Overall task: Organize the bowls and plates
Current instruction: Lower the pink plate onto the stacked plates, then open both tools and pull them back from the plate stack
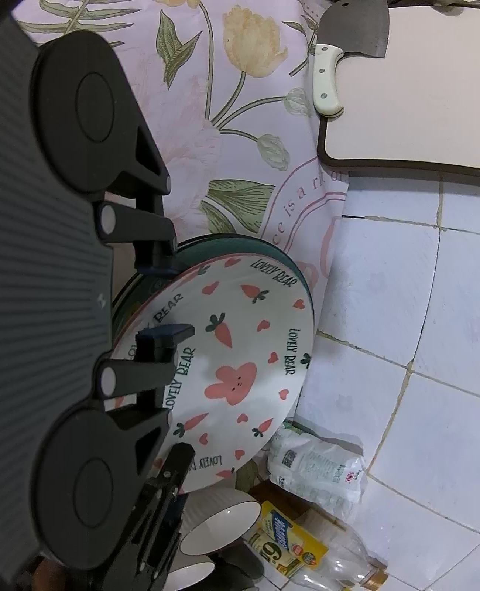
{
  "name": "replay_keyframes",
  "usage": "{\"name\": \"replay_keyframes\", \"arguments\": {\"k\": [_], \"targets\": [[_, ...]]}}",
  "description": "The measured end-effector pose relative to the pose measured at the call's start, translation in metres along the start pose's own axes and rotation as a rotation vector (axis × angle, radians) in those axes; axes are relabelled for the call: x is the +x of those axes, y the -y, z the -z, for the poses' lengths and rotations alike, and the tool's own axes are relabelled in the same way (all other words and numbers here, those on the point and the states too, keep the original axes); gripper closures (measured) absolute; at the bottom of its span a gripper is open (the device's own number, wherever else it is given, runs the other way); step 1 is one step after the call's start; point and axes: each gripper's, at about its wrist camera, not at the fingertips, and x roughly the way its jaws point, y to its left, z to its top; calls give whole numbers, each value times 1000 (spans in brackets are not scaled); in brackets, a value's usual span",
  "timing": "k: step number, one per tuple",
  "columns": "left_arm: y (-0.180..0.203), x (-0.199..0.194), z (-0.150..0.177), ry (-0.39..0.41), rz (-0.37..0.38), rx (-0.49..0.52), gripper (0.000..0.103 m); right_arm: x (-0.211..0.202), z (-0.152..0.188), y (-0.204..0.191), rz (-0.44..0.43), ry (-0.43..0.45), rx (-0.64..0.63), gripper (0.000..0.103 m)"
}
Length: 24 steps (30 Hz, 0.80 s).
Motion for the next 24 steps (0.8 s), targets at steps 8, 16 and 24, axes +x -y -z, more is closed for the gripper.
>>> {"name": "replay_keyframes", "arguments": {"k": [8,16,24], "targets": [[24,-7,-4,-48,-93,118,58,3,1,2,-25,0,7,74],[26,-23,-9,16,-235,176,42,-2,6,0,-4,44,-28,78],[30,-82,4,87,-148,188,40,-53,13,0,-53,84,-53,77]]}}
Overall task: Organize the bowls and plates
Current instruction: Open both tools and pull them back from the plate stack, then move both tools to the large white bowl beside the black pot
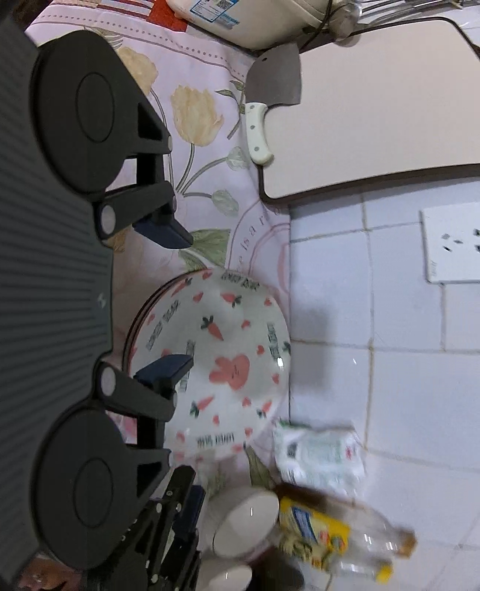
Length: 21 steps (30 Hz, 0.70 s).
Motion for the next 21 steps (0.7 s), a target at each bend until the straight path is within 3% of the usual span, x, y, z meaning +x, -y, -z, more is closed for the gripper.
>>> {"name": "replay_keyframes", "arguments": {"k": [5,21], "targets": [[10,-38,11,43,43,26,36,-45,-2,1,-53,10,-18,74],[20,-128,60,104,140,80,20,-157,16,-15,-104,72,-131,48]]}}
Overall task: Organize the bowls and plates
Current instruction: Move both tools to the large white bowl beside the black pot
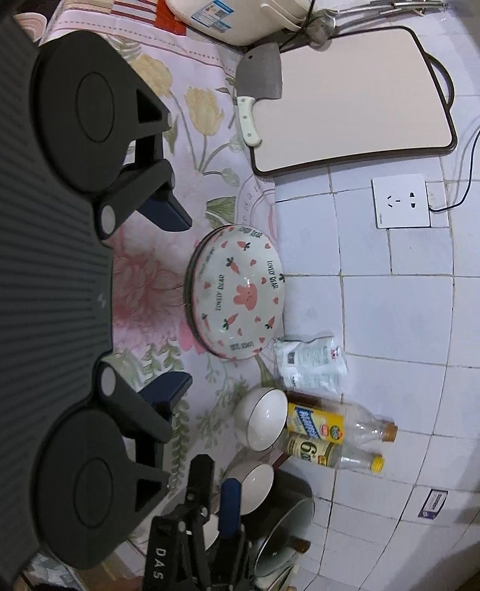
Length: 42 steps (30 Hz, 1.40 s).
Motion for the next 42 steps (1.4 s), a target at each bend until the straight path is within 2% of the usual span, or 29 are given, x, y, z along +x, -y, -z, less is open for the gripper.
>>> {"name": "replay_keyframes", "arguments": {"k": [6,11,15,19,24,26,29,32,42], "targets": [[14,-31,19,25,20,30,18,-30,14,-14,-7,13,-44,45],[35,-46,28,36,58,77,17,-53,32,-19,-17,29,-77,37],[55,-50,36,29,110,109,14,-68,47,-14,-20,28,-95,26],[75,-46,40,39,130,142,9,-83,61,-3,-14,45,-110,17],[101,-26,41,69,142,136,0,-96,80,22,27,50,-81,13],[111,-13,41,77,147,114,0,-101,89,34,54,56,-68,12],[128,11,40,48,162,94,0,-106,103,55,88,63,-44,12],[141,34,39,12,205,57,0,-107,112,75,113,59,-24,11],[188,84,32,-39,364,40,2,-88,140,138,245,8,61,10]]}}
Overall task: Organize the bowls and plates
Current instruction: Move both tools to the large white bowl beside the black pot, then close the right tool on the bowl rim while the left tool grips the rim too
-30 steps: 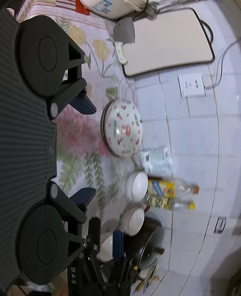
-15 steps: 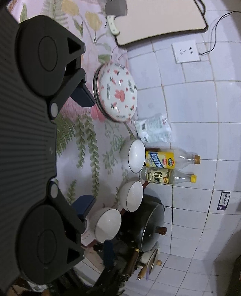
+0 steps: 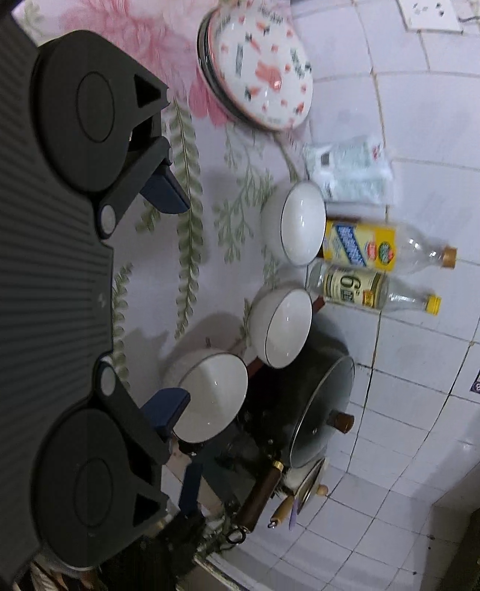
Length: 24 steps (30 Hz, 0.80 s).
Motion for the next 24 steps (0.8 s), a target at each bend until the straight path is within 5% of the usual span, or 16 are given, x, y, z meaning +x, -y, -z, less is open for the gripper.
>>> {"name": "replay_keyframes", "arguments": {"k": [11,24], "targets": [[15,65,-1,-4,81,-19,4,47,23,28,6,-58,39,10],[27,121,7,-12,152,-29,39,76,39,35,7,52,-49,1]]}}
